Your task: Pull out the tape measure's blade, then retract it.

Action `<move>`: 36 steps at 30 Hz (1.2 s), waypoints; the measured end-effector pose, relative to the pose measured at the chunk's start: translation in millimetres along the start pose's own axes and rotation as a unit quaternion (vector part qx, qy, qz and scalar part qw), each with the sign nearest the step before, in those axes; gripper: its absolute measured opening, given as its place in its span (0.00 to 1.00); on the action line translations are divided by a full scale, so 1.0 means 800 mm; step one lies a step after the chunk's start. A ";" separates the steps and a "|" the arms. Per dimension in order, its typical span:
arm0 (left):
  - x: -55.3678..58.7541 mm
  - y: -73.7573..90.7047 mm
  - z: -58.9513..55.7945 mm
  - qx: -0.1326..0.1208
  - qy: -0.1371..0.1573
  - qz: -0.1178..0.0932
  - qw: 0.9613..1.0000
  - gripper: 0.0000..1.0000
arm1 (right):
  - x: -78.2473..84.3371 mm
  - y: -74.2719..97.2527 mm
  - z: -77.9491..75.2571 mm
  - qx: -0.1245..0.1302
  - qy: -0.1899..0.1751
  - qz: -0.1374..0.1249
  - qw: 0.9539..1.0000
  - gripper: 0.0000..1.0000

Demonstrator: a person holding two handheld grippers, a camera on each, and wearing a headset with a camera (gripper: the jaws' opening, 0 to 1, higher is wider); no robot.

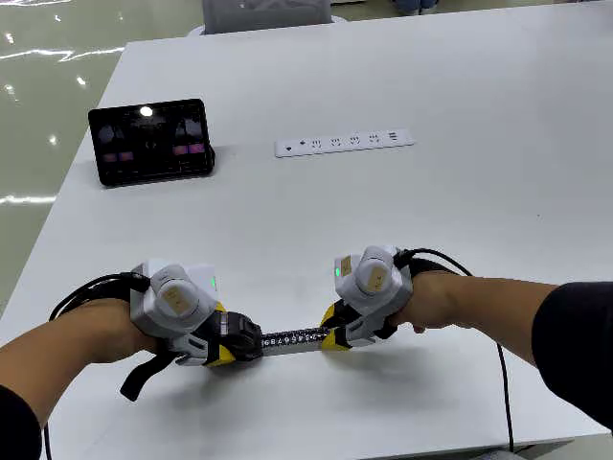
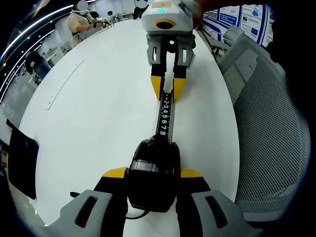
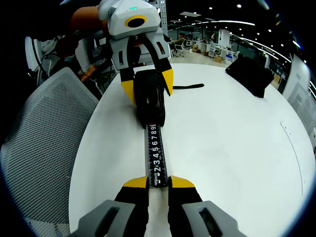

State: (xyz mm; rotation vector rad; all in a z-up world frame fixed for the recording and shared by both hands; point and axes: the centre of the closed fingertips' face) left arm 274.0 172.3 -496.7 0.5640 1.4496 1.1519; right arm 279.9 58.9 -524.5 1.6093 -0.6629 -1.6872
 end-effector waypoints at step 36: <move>-0.001 0.000 0.001 -0.001 0.000 0.000 1.000 0.31 | 0.027 0.019 0.001 0.005 -0.002 0.008 1.000 0.11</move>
Point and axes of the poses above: the centre of the closed fingertips' face, and the gripper's own axes: y roughly backward along the fingers, z roughly to its left, x roughly out of its underside, and after that the axes turned 2 degrees about -x, right-handed
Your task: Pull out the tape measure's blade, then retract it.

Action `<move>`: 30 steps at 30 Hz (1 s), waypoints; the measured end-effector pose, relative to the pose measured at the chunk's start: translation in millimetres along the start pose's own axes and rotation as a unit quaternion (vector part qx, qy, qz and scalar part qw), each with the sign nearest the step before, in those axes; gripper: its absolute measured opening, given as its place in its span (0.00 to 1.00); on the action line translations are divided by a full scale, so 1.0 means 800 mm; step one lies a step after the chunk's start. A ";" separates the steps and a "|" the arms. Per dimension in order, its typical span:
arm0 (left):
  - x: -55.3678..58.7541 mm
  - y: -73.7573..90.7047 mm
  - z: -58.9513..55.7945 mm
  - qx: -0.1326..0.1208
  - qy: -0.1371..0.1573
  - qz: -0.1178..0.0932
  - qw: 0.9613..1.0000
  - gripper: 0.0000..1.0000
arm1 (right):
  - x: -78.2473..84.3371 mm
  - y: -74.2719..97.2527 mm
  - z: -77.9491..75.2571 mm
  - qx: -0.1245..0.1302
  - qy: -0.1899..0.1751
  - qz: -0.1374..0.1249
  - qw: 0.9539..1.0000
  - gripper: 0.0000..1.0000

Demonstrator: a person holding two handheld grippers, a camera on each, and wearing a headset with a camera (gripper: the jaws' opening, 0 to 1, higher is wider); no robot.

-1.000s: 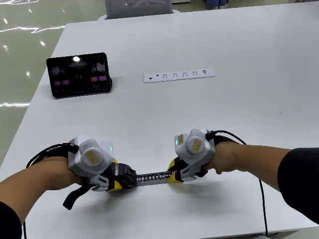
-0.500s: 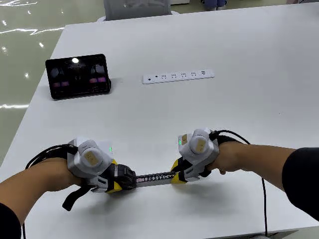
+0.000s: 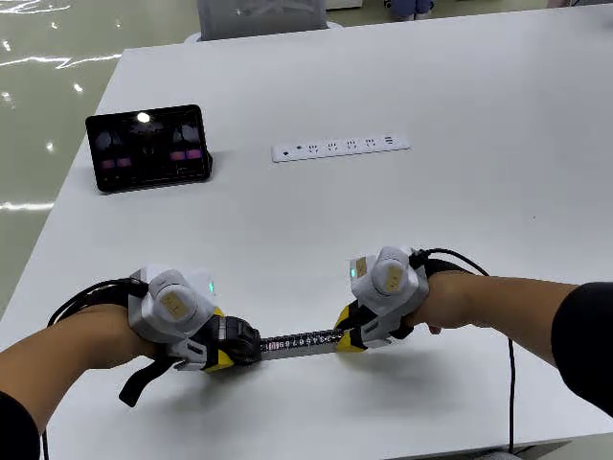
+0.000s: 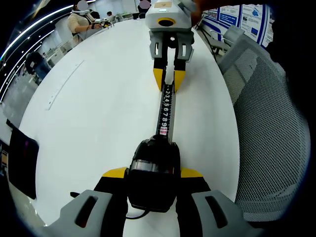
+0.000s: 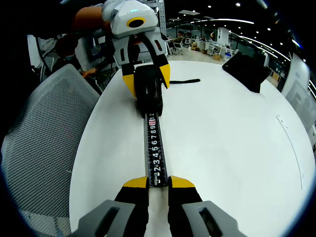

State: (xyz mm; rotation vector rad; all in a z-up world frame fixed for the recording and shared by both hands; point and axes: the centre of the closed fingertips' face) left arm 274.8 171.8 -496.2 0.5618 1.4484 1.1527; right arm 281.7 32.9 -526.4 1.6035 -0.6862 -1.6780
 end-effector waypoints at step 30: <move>-0.001 0.002 -0.001 -0.002 -0.001 0.001 1.000 0.31 | 0.018 0.019 0.001 0.004 -0.009 0.000 1.000 0.11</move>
Point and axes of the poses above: the centre of the closed fingertips' face, and the gripper's own axes: y roughly backward along the fingers, z roughly to its left, x roughly out of its underside, and after that the axes turned 2 degrees about -x, right-handed
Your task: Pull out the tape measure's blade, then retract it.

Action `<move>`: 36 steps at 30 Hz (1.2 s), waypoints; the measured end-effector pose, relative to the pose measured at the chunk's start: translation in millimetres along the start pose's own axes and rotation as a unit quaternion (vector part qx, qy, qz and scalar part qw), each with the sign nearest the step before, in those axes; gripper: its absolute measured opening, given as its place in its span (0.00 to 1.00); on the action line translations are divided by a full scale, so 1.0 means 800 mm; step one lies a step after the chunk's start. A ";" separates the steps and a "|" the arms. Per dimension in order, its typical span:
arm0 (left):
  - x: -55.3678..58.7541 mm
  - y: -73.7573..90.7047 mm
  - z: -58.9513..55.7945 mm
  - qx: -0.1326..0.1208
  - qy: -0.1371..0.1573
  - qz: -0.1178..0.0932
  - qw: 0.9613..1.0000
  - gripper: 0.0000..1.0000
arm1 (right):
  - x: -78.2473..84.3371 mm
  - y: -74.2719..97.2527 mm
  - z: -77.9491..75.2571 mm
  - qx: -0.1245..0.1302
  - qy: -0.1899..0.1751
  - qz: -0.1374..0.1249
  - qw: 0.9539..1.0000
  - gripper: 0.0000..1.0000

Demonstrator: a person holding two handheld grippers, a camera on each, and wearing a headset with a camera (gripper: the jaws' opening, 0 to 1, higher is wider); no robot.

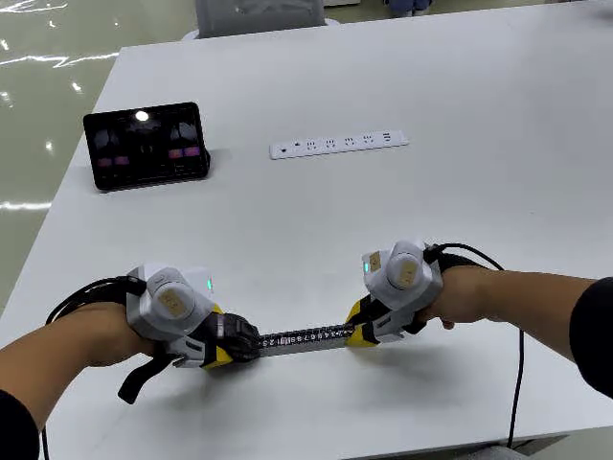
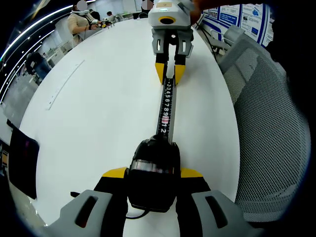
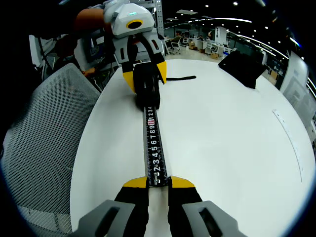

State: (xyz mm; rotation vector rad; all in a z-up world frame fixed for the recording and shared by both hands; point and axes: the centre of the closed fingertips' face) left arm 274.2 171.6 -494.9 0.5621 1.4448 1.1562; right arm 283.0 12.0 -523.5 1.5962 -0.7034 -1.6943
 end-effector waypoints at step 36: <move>0.000 0.000 0.000 0.000 0.000 -0.004 1.000 0.31 | 0.021 0.018 -0.004 0.005 -0.007 0.003 1.000 0.10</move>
Point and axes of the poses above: the centre of the closed fingertips' face, and the gripper's own axes: y roughly backward along the fingers, z roughly to its left, x roughly out of its underside, and after that the axes turned 2 degrees about -x, right-handed
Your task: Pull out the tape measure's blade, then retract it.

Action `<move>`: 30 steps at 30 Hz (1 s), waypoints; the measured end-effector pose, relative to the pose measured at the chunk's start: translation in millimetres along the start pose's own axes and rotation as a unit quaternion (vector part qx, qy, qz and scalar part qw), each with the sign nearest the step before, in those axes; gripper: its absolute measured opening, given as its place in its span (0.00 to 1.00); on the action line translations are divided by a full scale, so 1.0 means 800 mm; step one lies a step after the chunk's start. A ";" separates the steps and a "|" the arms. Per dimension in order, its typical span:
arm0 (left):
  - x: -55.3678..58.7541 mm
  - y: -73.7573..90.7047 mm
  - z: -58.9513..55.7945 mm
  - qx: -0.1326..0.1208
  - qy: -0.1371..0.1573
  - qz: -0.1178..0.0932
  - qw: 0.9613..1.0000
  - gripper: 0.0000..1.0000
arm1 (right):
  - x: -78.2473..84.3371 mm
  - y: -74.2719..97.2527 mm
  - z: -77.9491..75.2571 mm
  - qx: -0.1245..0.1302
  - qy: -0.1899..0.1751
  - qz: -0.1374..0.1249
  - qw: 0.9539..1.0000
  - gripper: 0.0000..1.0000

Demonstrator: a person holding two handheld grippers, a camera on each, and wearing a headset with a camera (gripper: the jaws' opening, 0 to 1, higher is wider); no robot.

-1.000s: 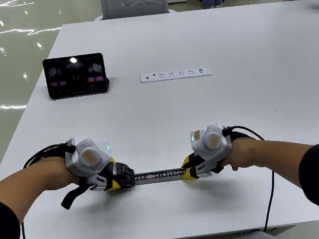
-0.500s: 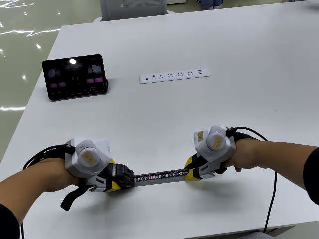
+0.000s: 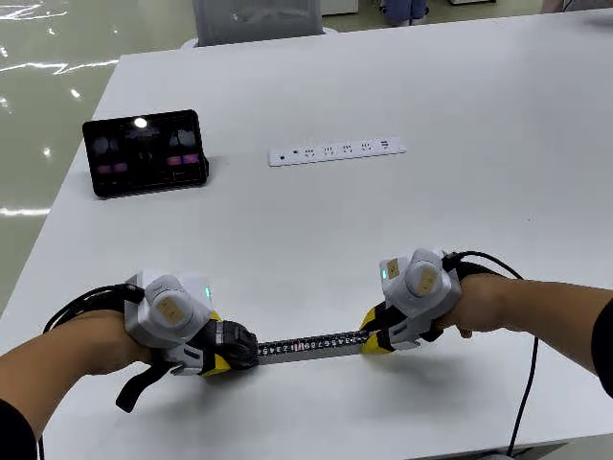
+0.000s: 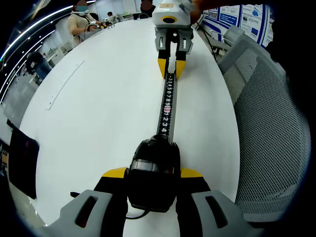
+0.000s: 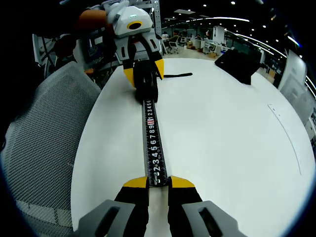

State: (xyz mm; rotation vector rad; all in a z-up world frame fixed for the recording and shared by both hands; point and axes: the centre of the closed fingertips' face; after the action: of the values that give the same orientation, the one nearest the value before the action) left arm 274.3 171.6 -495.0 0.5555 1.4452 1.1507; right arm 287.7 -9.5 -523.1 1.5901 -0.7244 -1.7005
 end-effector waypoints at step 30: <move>0.001 -0.001 -0.001 -0.002 0.000 0.001 1.000 0.31 | 0.034 0.029 -0.004 0.008 -0.009 0.008 1.000 0.10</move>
State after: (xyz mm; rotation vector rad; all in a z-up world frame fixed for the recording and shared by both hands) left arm 273.5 171.2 -496.3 0.5539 1.4426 1.1549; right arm 293.3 -44.9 -521.6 1.5766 -0.7601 -1.7038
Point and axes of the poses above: the centre of the closed fingertips' face, and the gripper's own axes: y roughly backward along the fingers, z roughly to its left, x roughly out of its underside, and after that the axes turned 2 degrees about -x, right-handed
